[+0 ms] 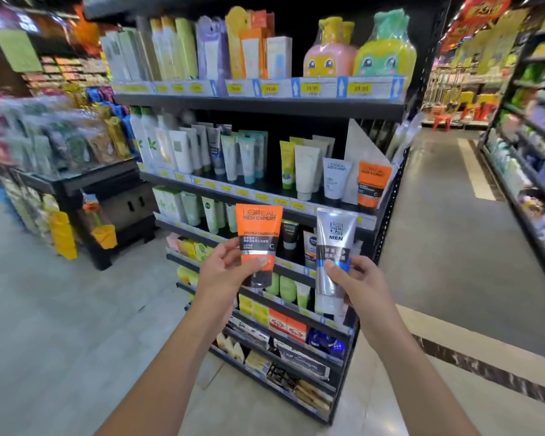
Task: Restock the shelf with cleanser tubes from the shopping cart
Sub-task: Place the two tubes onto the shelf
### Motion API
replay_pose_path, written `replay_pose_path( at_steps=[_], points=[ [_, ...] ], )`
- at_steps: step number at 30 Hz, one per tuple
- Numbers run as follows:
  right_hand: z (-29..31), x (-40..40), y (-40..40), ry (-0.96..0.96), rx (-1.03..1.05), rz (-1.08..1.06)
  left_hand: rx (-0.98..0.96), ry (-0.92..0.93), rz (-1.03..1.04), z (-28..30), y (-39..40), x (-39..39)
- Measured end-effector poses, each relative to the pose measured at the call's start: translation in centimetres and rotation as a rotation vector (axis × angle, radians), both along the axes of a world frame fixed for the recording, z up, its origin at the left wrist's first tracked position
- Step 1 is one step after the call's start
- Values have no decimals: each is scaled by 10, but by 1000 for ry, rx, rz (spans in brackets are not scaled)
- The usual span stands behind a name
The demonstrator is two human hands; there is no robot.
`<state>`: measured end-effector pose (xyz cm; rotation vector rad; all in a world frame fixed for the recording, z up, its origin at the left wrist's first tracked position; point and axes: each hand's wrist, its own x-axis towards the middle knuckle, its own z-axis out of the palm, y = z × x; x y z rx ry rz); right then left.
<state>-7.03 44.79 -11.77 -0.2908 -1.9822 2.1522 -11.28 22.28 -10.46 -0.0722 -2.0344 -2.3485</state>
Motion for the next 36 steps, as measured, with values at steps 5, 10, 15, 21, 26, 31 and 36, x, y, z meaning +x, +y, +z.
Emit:
replay_pose_path(
  at_steps=[5, 10, 15, 21, 26, 31, 36],
  points=[
    [1, -37, -12, -2, 29, -41, -19, 2, -72, -3, -8, -49],
    [2, -66, -32, -16, 9, -166, -38, 9, -177, -9, -16, -105],
    [0, -78, -57, -76, 37, -310, -14, 16, -353, -3, -19, -157],
    [3, -78, -72, -68, -9, -521, 28, 84, -544, 16, 10, -206],
    [4, -73, -71, -60, -6, -644, 44, 152, -648, 29, 51, -225],
    [3, -69, -55, -42, -25, -729, -75, 298, -662, 38, 105, -245],
    [6, -63, -36, -22, -50, -781, -238, 425, -653, 43, 155, -251]
  ],
)
